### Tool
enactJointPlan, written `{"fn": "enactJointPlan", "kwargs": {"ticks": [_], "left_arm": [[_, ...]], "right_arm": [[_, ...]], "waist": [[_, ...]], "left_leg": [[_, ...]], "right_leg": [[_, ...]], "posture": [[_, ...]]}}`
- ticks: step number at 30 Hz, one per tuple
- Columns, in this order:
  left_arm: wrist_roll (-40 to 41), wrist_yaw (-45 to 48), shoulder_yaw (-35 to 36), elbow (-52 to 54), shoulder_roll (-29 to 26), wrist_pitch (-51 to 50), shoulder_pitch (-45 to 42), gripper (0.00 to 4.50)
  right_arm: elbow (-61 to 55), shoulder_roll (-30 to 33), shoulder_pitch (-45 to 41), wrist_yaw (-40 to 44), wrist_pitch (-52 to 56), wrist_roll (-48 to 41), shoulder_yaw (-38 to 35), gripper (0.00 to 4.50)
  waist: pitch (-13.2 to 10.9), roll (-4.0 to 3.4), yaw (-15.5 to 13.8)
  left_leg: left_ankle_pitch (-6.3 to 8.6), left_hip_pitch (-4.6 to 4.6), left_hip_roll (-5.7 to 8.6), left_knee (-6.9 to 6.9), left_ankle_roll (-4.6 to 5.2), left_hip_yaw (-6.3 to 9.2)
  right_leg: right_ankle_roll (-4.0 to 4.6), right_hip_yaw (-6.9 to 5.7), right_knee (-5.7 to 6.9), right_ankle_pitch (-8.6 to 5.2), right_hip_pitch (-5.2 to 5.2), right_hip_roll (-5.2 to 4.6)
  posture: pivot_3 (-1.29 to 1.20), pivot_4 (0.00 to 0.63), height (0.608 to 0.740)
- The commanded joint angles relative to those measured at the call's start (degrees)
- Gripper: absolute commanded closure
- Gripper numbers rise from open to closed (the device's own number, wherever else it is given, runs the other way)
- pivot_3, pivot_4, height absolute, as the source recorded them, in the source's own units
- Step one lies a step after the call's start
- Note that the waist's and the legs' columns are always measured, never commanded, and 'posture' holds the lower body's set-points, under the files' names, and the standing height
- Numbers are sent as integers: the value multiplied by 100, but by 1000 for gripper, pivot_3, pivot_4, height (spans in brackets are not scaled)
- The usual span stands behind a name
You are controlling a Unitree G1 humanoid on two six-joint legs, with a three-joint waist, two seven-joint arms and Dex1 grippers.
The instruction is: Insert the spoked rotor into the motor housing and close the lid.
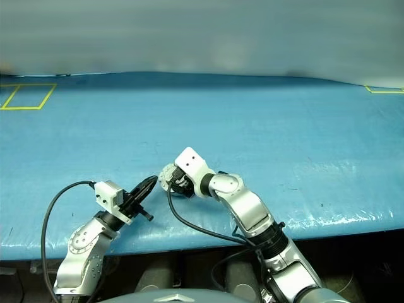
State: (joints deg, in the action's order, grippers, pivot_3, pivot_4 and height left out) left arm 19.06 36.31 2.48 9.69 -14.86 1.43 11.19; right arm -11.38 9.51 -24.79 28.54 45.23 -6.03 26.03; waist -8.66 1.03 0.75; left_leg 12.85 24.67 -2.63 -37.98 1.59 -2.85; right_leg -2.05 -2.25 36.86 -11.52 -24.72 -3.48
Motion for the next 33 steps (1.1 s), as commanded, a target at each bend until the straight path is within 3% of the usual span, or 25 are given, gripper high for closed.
{"fn": "enactJointPlan", "kwargs": {"ticks": [1,17,33], "left_arm": [[46,24,-35,62,-21,29,-47,4500],[59,6,-64,32,-40,19,-38,4500],[50,13,-101,39,-45,0,-32,4500]], "right_arm": [[-17,0,-150,131,-183,-91,-144,1478],[599,247,-419,993,-887,-69,-52,1478],[1201,280,-658,1299,-1521,58,-114,1478]], "waist": [[0,0,0],[-1,-1,-2],[-1,-3,7]], "left_leg": [[0,0,0,0,0,0],[0,-1,2,3,0,-1],[0,-4,1,2,0,-2]], "right_leg": [[0,0,0,0,0,0],[1,0,-1,-1,1,0],[2,0,0,-1,1,1]], "posture": [[0,150,740],[0,150,740],[0,150,740]]}}
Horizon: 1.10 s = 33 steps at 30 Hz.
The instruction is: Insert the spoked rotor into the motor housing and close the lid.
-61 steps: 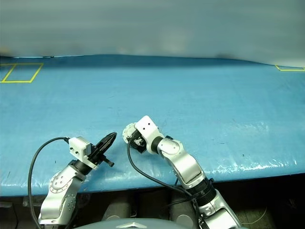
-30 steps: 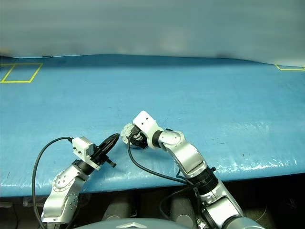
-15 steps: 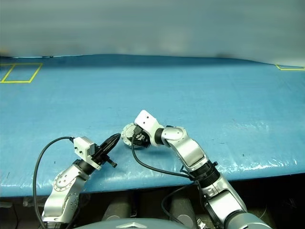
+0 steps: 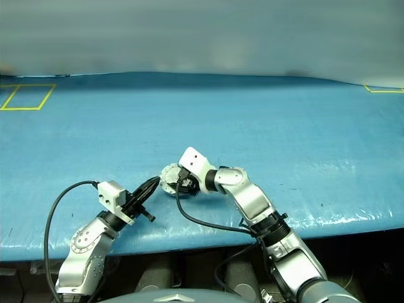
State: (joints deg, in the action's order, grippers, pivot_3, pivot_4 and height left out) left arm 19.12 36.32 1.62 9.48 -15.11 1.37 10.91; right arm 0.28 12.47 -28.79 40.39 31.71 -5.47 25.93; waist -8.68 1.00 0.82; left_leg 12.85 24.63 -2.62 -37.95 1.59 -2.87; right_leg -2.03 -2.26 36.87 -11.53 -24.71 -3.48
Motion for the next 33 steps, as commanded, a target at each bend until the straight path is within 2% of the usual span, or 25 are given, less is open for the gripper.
{"fn": "enactJointPlan", "kwargs": {"ticks": [1,14,33], "left_arm": [[43,12,-16,59,-20,3,-4,4500],[45,-28,-14,83,3,2,16,4500],[39,-43,-20,96,-1,-55,19,4500]], "right_arm": [[68,-10,-300,143,-193,4,-115,1478],[709,44,-624,564,-552,2,-261,1478],[577,-186,-293,94,-181,140,-232,1478]], "waist": [[0,0,0],[-2,-3,-7],[-2,-4,0]], "left_leg": [[0,0,0,0,0,0],[0,2,1,2,0,-1],[0,-4,-1,2,0,-1]], "right_leg": [[0,0,0,0,0,0],[1,0,-1,0,-1,0],[1,0,1,0,2,0]], "posture": [[0,150,740],[0,150,740],[0,150,740]]}}
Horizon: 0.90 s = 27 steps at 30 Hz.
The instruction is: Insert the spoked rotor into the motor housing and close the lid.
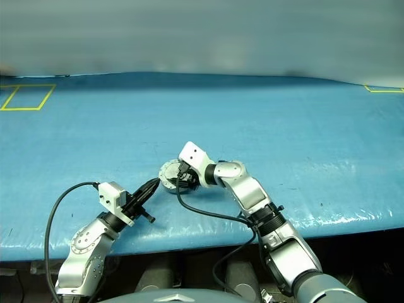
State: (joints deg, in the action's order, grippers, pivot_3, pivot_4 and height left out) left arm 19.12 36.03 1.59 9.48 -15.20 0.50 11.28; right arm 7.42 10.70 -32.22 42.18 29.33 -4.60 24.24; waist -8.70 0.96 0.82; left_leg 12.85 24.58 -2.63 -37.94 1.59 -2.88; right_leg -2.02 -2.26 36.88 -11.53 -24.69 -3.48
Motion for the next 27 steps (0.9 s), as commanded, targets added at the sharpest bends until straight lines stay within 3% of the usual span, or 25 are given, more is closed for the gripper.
{"fn": "enactJointPlan", "kwargs": {"ticks": [1,20,27], "left_arm": [[40,-15,-17,94,9,29,-20,4500],[-82,-219,-38,123,-33,-224,-271,4500],[374,-1195,262,520,29,-1998,-1036,4500]], "right_arm": [[-142,-12,57,-90,48,49,-61,1478],[140,94,181,-220,-324,255,-63,1478],[137,66,194,-248,-190,236,-70,1478]], "waist": [[0,0,-1],[0,0,-7],[2,0,-13]], "left_leg": [[0,0,0,0,0,0],[0,-2,-1,-1,0,1],[-1,-11,3,-5,0,3]], "right_leg": [[0,0,0,0,0,0],[0,0,1,-1,2,0],[-2,-1,4,1,12,1]], "posture": [[0,150,740],[0,150,740],[0,150,740]]}}
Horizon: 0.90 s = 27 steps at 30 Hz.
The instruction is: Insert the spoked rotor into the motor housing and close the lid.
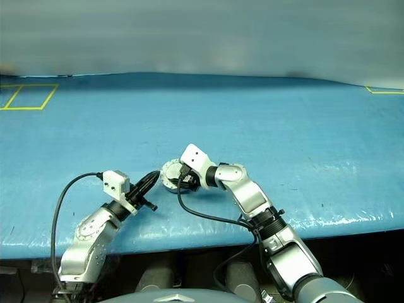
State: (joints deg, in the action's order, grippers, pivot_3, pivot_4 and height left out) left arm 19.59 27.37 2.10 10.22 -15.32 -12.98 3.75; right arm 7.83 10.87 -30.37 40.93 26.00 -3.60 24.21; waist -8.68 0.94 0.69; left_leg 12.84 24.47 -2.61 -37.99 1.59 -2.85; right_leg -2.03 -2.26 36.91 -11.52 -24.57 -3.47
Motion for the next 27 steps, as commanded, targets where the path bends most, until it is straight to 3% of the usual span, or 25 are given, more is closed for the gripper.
{"fn": "enactJointPlan", "kwargs": {"ticks": [1,7,12,27], "left_arm": [[584,-441,312,514,48,-1043,-435,4500],[2328,-578,982,537,-198,-3295,-1318,4500],[2934,-786,1294,314,-301,-4158,-1688,4500],[2652,-922,949,94,-621,-4790,-1657,4500]], "right_arm": [[93,48,11,-127,149,136,-68,1478],[58,44,40,-159,185,132,-88,1478],[51,36,58,-172,184,136,-83,1478],[31,37,79,-199,194,124,-78,1478]], "waist": [[1,1,2],[1,1,10],[0,2,11],[1,2,5]], "left_leg": [[0,0,0,0,0,0],[-1,-2,5,0,-1,5],[-2,-3,10,0,-3,7],[-7,-5,10,1,-10,8]], "right_leg": [[0,0,0,0,1,1],[-2,1,0,1,5,9],[-5,3,-1,3,9,9],[-2,5,0,3,9,10]], "posture": [[0,150,740],[0,150,740],[0,150,740],[0,150,740]]}}
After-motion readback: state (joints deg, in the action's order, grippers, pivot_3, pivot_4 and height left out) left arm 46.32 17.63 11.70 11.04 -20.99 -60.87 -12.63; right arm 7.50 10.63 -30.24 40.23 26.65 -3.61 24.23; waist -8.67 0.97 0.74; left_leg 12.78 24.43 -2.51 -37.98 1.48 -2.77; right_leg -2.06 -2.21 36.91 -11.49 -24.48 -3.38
